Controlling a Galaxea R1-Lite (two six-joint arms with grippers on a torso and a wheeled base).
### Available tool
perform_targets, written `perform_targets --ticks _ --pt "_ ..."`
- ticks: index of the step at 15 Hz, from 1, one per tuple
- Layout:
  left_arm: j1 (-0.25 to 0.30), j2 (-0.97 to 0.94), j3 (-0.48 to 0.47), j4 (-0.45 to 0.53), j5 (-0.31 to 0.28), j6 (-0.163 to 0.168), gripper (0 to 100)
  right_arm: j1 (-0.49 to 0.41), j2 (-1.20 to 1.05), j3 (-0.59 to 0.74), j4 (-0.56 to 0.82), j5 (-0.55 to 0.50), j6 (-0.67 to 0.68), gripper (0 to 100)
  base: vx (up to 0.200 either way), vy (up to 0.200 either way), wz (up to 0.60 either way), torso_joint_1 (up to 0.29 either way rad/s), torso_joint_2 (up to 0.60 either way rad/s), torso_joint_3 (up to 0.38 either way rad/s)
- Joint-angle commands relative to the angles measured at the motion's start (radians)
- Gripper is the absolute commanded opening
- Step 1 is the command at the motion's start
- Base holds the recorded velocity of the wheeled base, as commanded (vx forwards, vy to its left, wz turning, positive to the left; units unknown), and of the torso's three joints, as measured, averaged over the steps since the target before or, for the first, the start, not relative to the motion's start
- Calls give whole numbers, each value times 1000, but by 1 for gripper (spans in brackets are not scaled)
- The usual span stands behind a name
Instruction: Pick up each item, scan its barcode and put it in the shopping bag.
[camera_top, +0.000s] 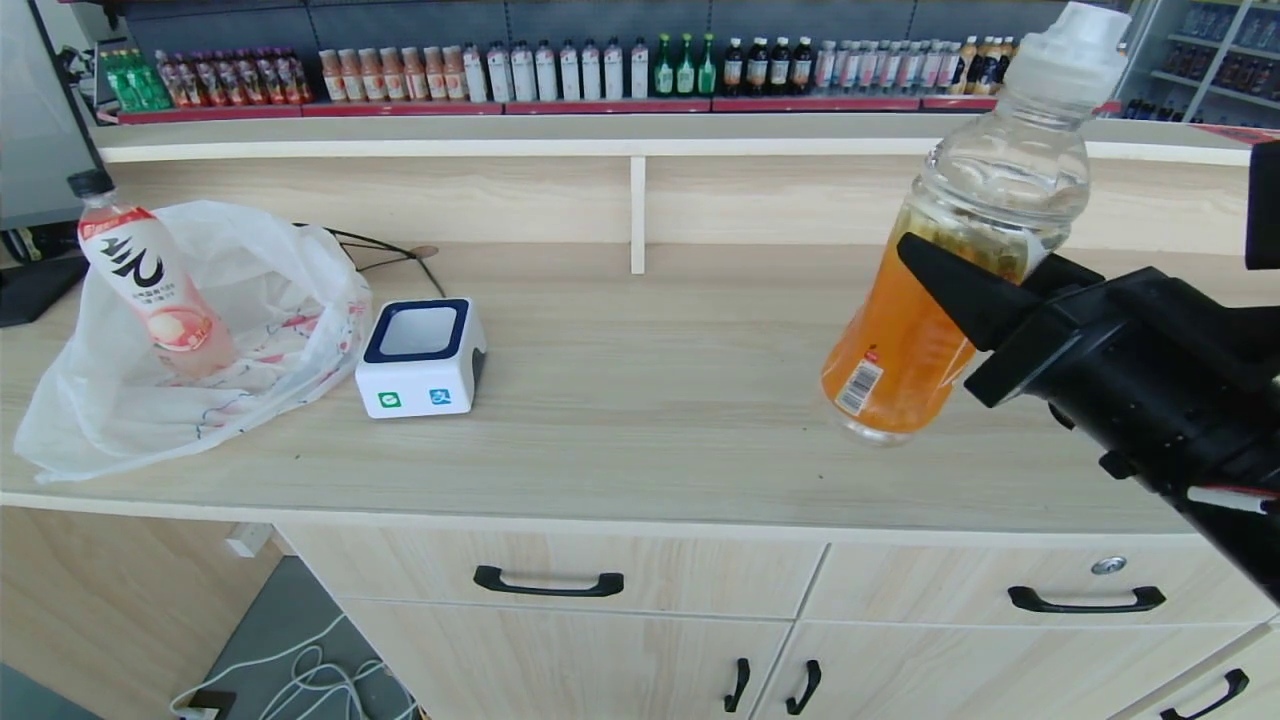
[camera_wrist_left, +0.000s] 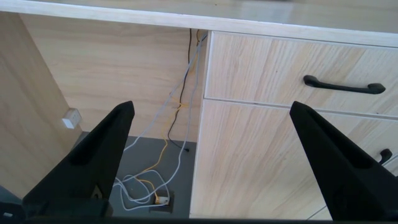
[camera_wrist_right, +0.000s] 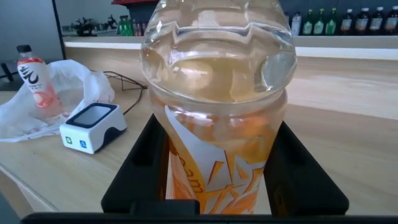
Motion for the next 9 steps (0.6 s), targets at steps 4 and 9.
perform_targets --ticks 4,9 --pt "0 0 0 0 1 0 100 2 -45 34 0 79 100 0 0 0 0 0 0 0" --pt "0 0 0 0 1 0 100 0 -81 44 -1 175 293 0 0 0 0 0 0 0"
